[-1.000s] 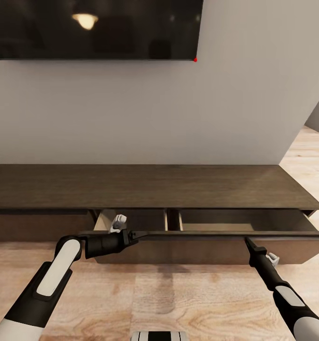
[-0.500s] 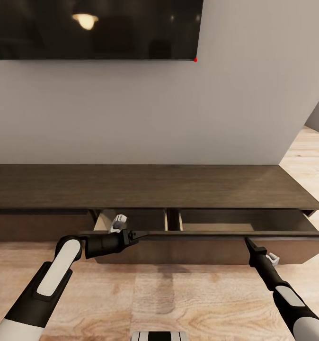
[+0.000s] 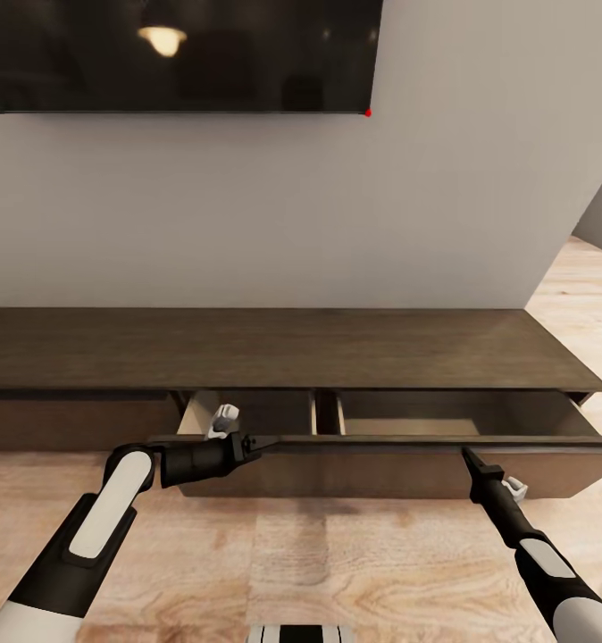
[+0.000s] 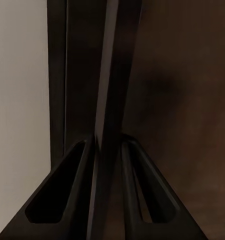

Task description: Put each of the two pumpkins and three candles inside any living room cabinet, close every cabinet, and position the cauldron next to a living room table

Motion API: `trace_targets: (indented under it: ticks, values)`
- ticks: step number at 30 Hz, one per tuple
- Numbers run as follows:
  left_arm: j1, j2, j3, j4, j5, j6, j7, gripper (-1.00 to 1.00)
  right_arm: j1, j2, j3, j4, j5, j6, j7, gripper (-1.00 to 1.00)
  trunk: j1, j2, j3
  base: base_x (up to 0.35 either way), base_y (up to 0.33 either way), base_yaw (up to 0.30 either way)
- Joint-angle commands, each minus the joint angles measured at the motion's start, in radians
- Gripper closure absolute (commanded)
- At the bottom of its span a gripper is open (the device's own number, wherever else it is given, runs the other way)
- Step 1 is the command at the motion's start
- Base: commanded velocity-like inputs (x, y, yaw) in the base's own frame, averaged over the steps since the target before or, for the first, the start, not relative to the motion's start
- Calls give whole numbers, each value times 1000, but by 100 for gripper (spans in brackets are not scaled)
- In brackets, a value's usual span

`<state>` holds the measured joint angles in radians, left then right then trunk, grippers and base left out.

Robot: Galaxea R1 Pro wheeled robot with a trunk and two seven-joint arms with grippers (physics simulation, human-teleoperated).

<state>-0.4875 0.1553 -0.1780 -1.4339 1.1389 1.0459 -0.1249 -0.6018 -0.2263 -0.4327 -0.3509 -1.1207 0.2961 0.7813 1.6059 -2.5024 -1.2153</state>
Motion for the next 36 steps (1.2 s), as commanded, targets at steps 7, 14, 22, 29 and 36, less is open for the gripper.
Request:
trace_targets:
  ticks: [7,14,22,29,36]
  values:
    - [0,1,0,0,-10,1,-10,-100,-1,-8,-24,-16,-34,17,7,100,0,0,-1,-94,0,0]
    - [0,0,0,0,-10,1,-10,-100,-1,-8,-20,-16,-33,18,7,100,0,0,-1,-87,0,0]
    - [0,1,-1,0,-10,1,-10,-100,-1,-8,-16,-16,-32,18,9,100,0,0,-1,-118,0,0]
    - [0,1,0,0,-10,1,-10,-100,-1,-8,-15,-16,-31,18,9,100,0,0,-1,-214,0,0]
    - [0,1,-1,0,-10,1,-10,-100,-1,-10,-17,-17,-31,18,9,100,0,0,-1,-123,0,0]
